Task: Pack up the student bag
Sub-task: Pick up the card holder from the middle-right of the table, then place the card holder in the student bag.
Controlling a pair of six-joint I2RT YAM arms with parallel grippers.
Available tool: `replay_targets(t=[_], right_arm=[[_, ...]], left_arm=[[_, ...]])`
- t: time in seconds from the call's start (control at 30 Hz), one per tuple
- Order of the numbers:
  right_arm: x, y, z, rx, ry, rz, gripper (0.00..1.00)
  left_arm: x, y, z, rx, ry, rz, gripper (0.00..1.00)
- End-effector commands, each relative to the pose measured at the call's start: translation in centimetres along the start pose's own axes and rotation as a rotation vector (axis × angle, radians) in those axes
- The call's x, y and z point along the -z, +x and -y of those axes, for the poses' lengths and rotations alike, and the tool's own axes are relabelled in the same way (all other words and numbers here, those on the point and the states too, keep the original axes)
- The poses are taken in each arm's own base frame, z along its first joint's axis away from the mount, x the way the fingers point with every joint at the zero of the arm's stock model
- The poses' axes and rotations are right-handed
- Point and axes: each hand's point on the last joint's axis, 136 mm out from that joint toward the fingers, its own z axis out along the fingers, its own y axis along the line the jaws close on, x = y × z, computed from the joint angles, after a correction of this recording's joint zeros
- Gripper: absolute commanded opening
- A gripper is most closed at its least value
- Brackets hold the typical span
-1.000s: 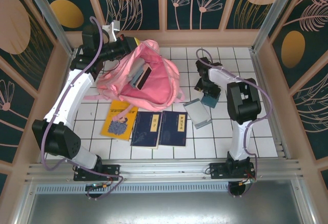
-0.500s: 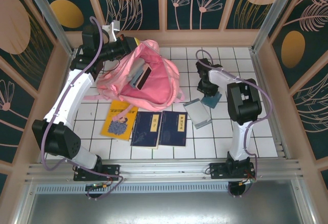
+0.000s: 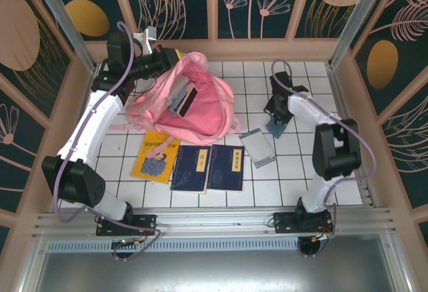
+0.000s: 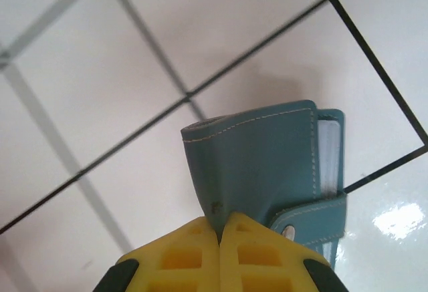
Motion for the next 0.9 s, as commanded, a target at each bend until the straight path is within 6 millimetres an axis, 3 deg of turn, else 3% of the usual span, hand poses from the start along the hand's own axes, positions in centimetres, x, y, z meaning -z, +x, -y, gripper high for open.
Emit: replay_targets(t=[0.0, 0.03, 0.17, 0.27, 0.4, 0.53, 0.67, 0.77, 0.87], right_arm=[[8.7, -1.1, -6.0, 0.127, -0.405, 0.121, 0.0], [12.1, -1.0, -7.7, 0.181, -0.543, 0.174, 0.0], [21.3, -0.1, -11.9, 0.297, -0.85, 0.282, 0.0], [25.8, 2.2, -15.1, 0.345, -1.042, 0.27, 0.0], [28.8, 6.8, -19.4, 0.386, -1.275, 0.143, 0.0], [27.6, 10.9, -23.6, 0.391, -1.322, 0.023, 0.0], [22.9, 13.0, -26.8, 0.369, -1.267, -0.057, 0.0], [19.5, 12.1, -28.5, 0.28, -1.212, -0.027, 0.0], [17.6, 10.4, -29.9, 0.202, -1.208, 0.061, 0.0]], left_arm=[[2.1, -2.7, 5.0, -0.112, 0.116, 0.094, 0.0], [2.1, -2.7, 5.0, -0.111, 0.116, 0.095, 0.0], [2.0, -2.9, 5.0, -0.104, 0.119, 0.094, 0.0], [1.8, -3.1, 5.2, -0.093, 0.128, 0.095, 0.0], [1.6, -3.4, 5.5, -0.081, 0.145, 0.09, 0.0], [1.6, -3.7, 5.9, -0.083, 0.156, 0.093, 0.0], [1.6, -3.5, 6.4, -0.073, 0.191, 0.083, 0.0], [1.9, -3.3, 7.0, -0.069, 0.221, 0.079, 0.0], [2.2, -3.1, 7.2, -0.076, 0.225, 0.081, 0.0]])
